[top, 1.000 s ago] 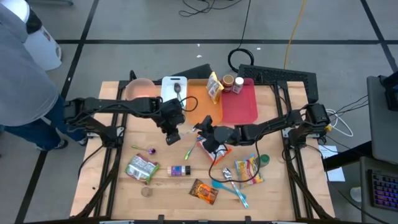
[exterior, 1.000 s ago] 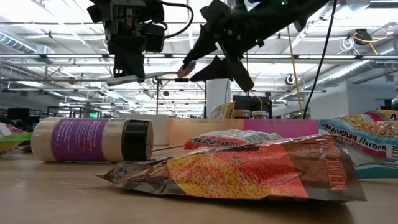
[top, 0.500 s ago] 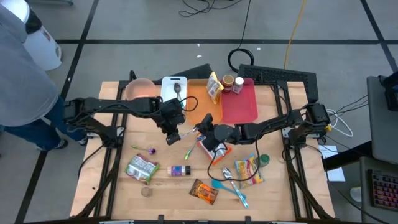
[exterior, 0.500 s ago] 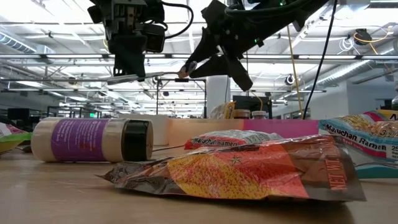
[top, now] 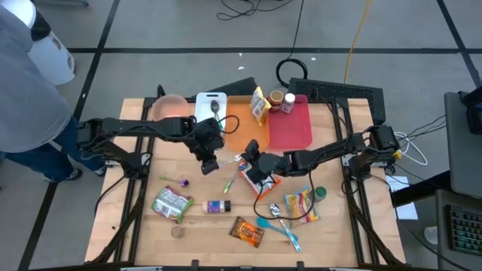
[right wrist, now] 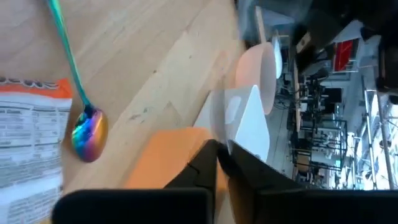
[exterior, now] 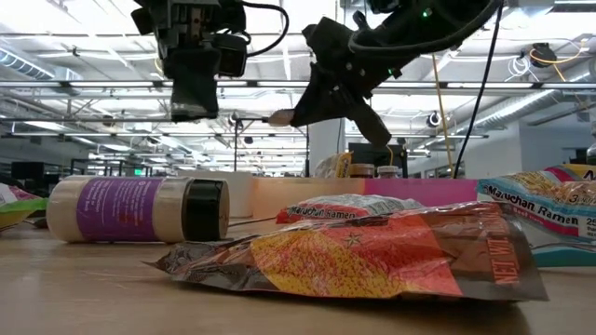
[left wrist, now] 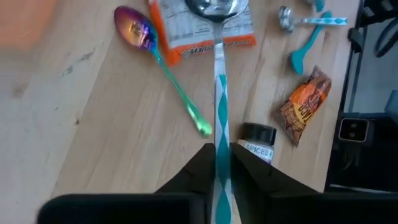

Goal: Pick & Place Food Item
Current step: Put the top blue patterned spoon into the white bin

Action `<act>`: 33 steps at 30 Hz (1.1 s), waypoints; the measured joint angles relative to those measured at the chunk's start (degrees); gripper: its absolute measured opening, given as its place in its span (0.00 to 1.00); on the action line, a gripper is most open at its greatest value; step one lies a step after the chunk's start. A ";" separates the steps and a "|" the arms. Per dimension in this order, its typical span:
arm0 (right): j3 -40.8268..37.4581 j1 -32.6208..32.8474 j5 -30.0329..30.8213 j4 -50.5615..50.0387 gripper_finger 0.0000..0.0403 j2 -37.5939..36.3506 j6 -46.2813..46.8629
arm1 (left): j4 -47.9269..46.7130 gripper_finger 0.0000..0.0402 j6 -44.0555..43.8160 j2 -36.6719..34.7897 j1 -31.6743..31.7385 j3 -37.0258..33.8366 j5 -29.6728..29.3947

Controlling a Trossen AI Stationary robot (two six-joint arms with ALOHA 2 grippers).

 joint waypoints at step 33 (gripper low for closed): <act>-5.45 -0.63 0.12 3.14 0.00 -0.28 21.86 | -1.99 0.60 33.29 -5.87 3.12 19.56 -6.72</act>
